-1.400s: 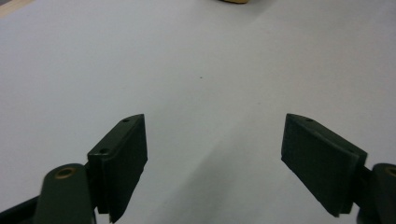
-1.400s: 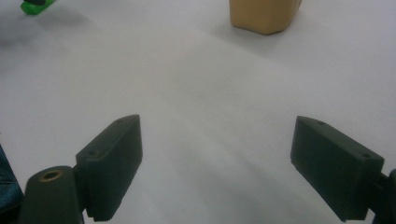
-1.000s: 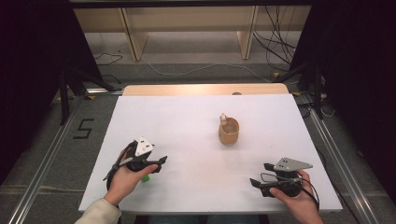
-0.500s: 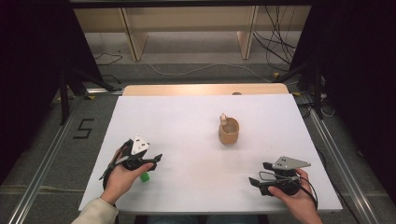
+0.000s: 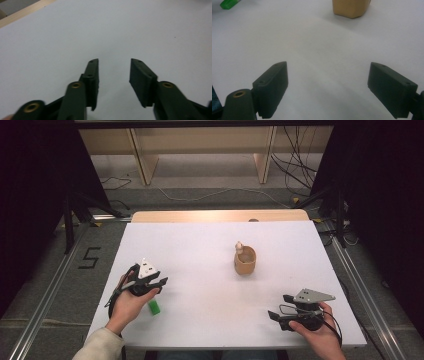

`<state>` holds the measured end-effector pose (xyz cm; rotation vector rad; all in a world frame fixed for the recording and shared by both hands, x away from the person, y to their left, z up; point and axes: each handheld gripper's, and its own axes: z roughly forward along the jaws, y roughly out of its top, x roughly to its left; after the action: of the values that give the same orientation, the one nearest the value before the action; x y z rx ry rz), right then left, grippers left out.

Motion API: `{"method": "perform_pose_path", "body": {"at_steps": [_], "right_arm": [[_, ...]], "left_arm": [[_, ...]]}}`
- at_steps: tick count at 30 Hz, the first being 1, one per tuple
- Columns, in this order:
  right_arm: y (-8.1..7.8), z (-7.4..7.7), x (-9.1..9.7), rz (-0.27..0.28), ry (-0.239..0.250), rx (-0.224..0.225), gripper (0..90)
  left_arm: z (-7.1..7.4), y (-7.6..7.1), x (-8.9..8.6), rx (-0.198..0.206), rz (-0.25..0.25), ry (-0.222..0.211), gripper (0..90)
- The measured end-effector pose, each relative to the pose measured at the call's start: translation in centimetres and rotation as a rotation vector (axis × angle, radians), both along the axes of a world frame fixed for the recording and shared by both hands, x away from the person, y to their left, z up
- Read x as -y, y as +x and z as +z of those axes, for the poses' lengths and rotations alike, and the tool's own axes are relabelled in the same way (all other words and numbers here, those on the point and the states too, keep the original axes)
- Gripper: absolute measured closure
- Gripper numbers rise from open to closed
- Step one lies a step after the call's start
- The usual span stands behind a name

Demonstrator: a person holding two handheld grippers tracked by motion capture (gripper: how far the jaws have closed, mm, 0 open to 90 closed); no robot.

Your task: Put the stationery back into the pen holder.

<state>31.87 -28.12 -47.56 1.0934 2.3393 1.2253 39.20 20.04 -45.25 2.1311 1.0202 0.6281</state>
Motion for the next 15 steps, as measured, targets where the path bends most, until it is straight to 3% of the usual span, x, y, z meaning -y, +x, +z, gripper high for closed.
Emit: {"method": "perform_pose_path", "body": {"at_steps": [2,3,4,5,6,12,15], "right_arm": [[0.0,0.0,0.0,0.002,-0.004,-0.002,17.5],[0.0,-0.1,0.1,0.003,-0.002,-0.005,17.5],[0.0,-0.1,0.1,0.003,-0.003,-0.004,17.5],[0.0,0.0,0.1,0.010,-0.004,0.003,17.5],[-0.1,0.0,0.1,0.007,0.000,0.001,17.5],[-0.2,0.1,0.0,0.009,-0.007,0.002,17.5],[-0.2,0.0,-0.1,0.010,-0.007,0.003,17.5]], "left_arm": [[0.0,0.8,-0.3,-0.021,0.005,0.025,75.6],[0.0,1.1,-0.5,-0.033,0.001,0.046,83.9],[-0.3,1.6,-0.7,-0.068,-0.005,0.071,85.9],[-0.3,1.6,-0.7,-0.068,-0.005,0.071,87.6],[-0.7,2.1,-1.0,-0.102,0.009,0.092,89.5],[-1.2,3.0,-1.7,-0.140,0.030,0.117,89.9],[-1.5,3.3,-1.8,-0.157,0.031,0.152,89.9]]}}
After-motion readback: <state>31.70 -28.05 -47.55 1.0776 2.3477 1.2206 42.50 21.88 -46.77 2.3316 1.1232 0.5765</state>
